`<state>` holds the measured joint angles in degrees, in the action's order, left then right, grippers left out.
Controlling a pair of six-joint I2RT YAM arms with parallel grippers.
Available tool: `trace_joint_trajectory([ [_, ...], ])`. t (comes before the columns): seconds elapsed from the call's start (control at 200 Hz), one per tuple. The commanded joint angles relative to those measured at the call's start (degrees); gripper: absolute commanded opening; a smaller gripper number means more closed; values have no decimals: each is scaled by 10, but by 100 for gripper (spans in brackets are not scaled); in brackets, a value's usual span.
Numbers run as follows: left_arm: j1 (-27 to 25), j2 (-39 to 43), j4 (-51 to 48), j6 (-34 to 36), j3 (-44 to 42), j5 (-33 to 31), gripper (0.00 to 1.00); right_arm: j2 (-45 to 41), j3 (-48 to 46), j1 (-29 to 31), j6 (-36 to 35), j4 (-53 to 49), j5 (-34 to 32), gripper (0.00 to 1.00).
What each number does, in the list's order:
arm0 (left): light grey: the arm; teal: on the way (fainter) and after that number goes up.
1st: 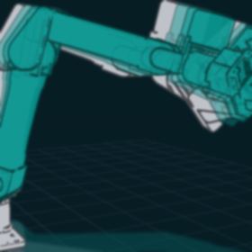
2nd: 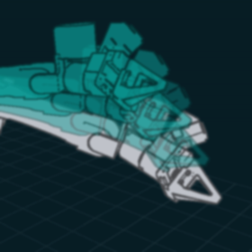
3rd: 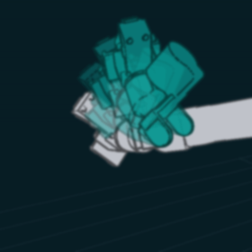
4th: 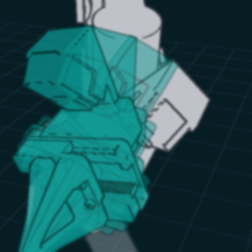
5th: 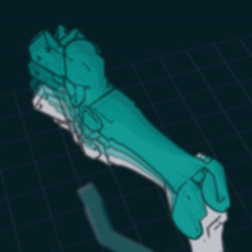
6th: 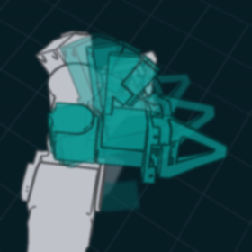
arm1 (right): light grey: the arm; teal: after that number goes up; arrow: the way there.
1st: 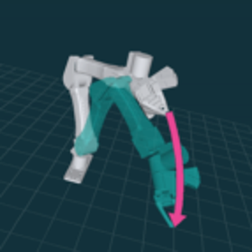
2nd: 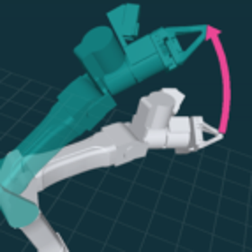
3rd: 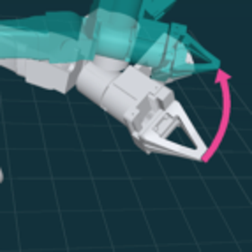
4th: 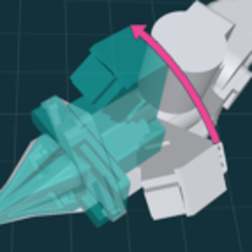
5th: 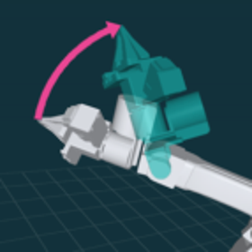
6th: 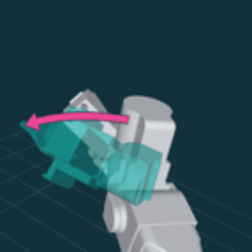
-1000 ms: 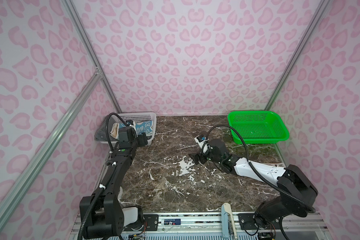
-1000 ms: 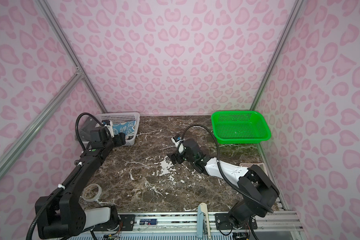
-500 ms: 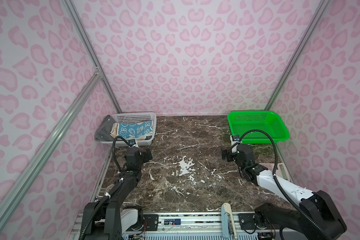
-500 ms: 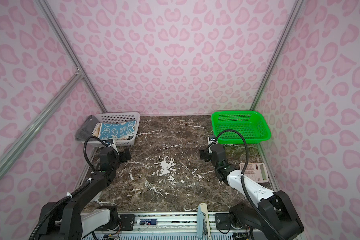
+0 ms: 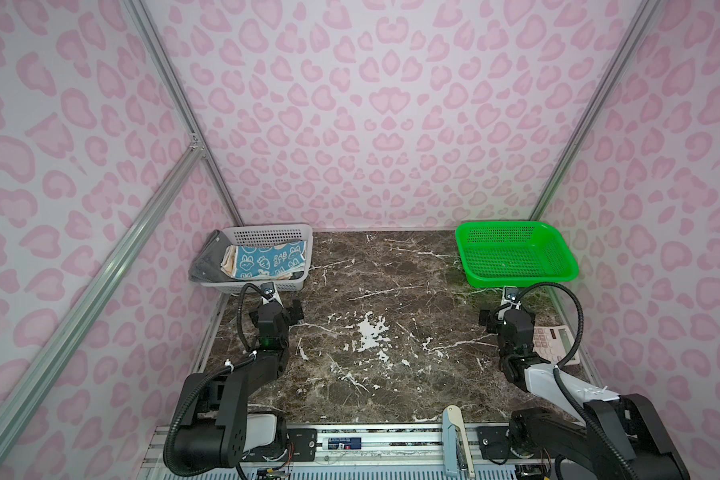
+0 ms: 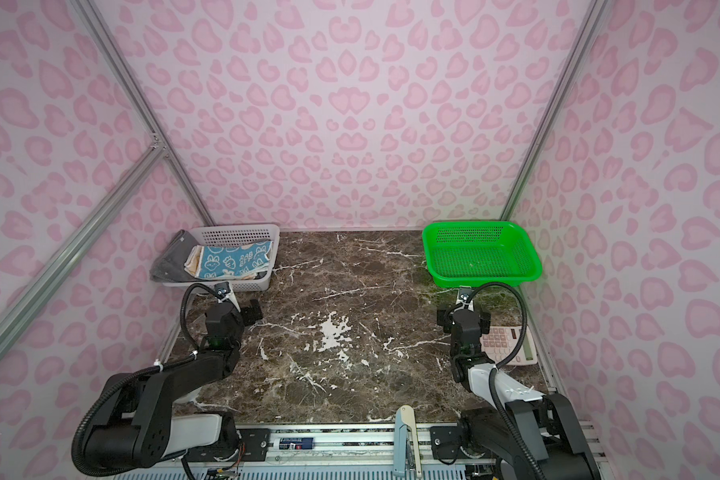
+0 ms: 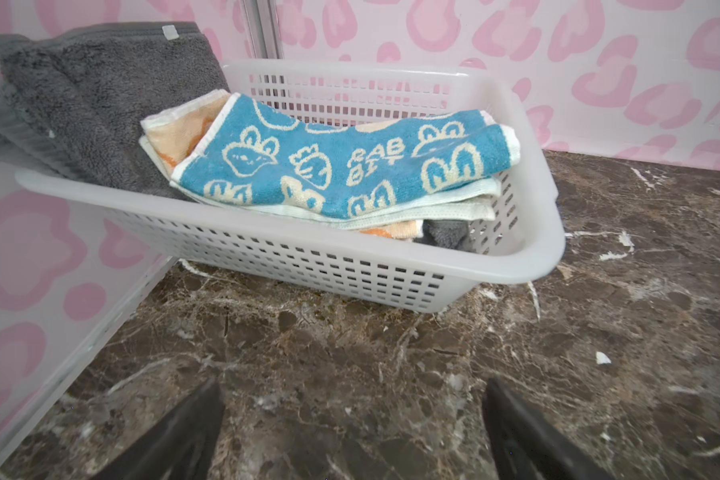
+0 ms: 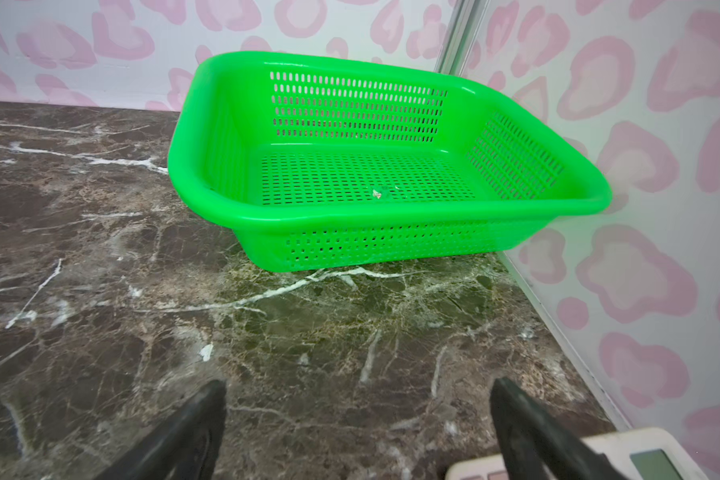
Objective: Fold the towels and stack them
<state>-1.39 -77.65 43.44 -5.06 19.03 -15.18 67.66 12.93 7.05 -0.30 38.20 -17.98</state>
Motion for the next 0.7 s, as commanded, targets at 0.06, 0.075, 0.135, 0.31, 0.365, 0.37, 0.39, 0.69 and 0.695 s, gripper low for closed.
trace_joint_trajectory([
  [0.06, 11, -55, 103, 10, 5, 39, 98, 61, -2, -10, -14, 149, 11, 100],
  [0.075, 13, -54, 108, 8, 1, 39, 98, 66, 1, -11, -18, 153, 16, 100],
  [0.135, 15, -72, 159, 7, -15, 42, 98, 90, 14, -18, -7, 160, 27, 100],
  [0.31, 17, -70, 142, 10, -9, 52, 98, 198, 31, -24, -16, 233, 74, 100],
  [0.365, 17, -71, 143, 10, -9, 52, 98, 226, 29, -23, -19, 281, 78, 100],
  [0.37, 17, -71, 143, 9, -9, 52, 98, 227, 29, -24, -19, 283, 79, 100],
  [0.39, 17, -69, 139, 10, -8, 52, 98, 225, 31, -24, -19, 277, 79, 100],
  [0.69, 16, -69, 139, 11, -8, 52, 98, 207, 74, -53, 13, 159, 103, 100],
  [0.695, 16, -69, 139, 12, -8, 52, 98, 207, 74, -53, 13, 159, 103, 100],
])
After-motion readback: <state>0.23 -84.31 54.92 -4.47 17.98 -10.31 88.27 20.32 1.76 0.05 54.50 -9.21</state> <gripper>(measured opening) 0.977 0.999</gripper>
